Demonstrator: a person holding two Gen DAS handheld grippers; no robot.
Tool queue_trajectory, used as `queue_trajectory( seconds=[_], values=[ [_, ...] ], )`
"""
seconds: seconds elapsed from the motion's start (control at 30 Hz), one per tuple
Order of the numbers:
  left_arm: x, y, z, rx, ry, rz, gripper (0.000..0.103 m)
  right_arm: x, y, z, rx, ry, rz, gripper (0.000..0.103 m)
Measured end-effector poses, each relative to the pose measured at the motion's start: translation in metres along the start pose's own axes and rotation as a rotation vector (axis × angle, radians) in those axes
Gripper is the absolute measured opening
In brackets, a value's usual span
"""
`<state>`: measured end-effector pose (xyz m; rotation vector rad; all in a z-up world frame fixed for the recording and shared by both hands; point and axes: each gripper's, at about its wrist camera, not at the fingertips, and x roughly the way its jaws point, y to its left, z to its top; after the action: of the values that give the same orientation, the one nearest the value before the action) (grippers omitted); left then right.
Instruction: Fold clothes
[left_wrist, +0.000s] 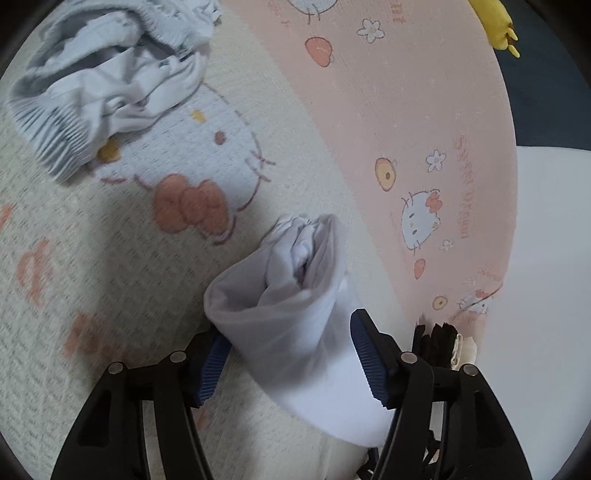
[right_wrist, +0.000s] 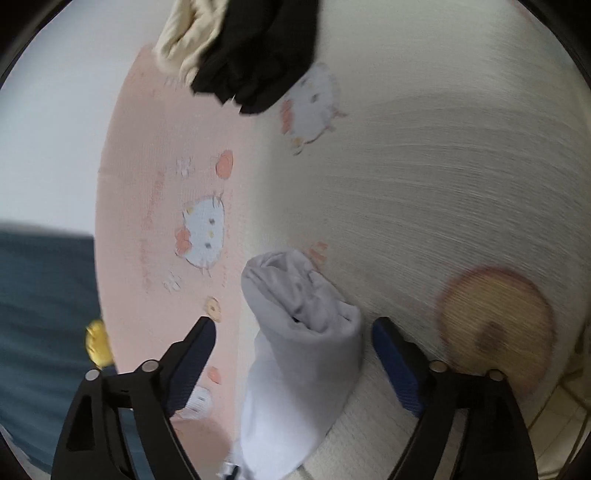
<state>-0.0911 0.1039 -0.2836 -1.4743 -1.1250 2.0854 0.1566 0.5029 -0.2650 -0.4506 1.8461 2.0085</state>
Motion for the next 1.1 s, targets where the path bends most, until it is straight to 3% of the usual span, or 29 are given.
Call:
queue_trajectory(
  seconds=[0.1, 0.17, 0.23, 0.27, 0.37, 0.47, 0.6, 0.7, 0.8, 0.87, 1.1],
  values=[
    [0.001, -0.004, 0.0, 0.043, -0.032, 0.029, 0.061, 0.017, 0.025, -0.003, -0.165, 0.005, -0.111, 0.09],
    [0.008, -0.013, 0.0, 0.081, -0.057, 0.076, 0.051, 0.028, 0.041, -0.008, -0.28, 0.0, -0.21, 0.086],
    [0.01, -0.02, -0.004, 0.154, -0.074, 0.157, 0.037, 0.036, 0.054, -0.014, -0.391, -0.031, -0.337, 0.065],
    [0.011, -0.023, -0.005, 0.189, -0.082, 0.195, 0.033, 0.038, 0.058, -0.016, -0.429, -0.055, -0.398, 0.042],
    [0.013, -0.027, -0.007, 0.242, -0.092, 0.249, 0.023, 0.043, 0.062, -0.019, -0.502, -0.081, -0.479, 0.031],
    [0.016, -0.035, -0.006, 0.28, -0.085, 0.302, 0.023, 0.047, 0.066, -0.021, -0.53, -0.091, -0.523, 0.031],
    [0.017, -0.037, -0.001, 0.291, -0.037, 0.283, 0.027, 0.037, 0.054, -0.013, -0.484, -0.081, -0.409, 0.034],
    [0.009, -0.028, 0.007, 0.19, 0.022, 0.208, 0.039, 0.024, 0.042, -0.007, -0.389, -0.057, -0.277, 0.045],
    [-0.006, -0.024, 0.008, 0.131, 0.014, 0.143, 0.055, 0.019, 0.029, 0.006, -0.243, -0.006, -0.149, 0.06],
    [-0.015, -0.035, 0.005, 0.176, -0.014, 0.167, 0.059, 0.014, 0.021, 0.011, -0.164, 0.031, -0.097, 0.061],
    [-0.037, -0.076, -0.015, 0.412, -0.115, 0.288, 0.059, 0.007, -0.001, 0.009, -0.018, 0.033, 0.006, 0.061]
  ],
)
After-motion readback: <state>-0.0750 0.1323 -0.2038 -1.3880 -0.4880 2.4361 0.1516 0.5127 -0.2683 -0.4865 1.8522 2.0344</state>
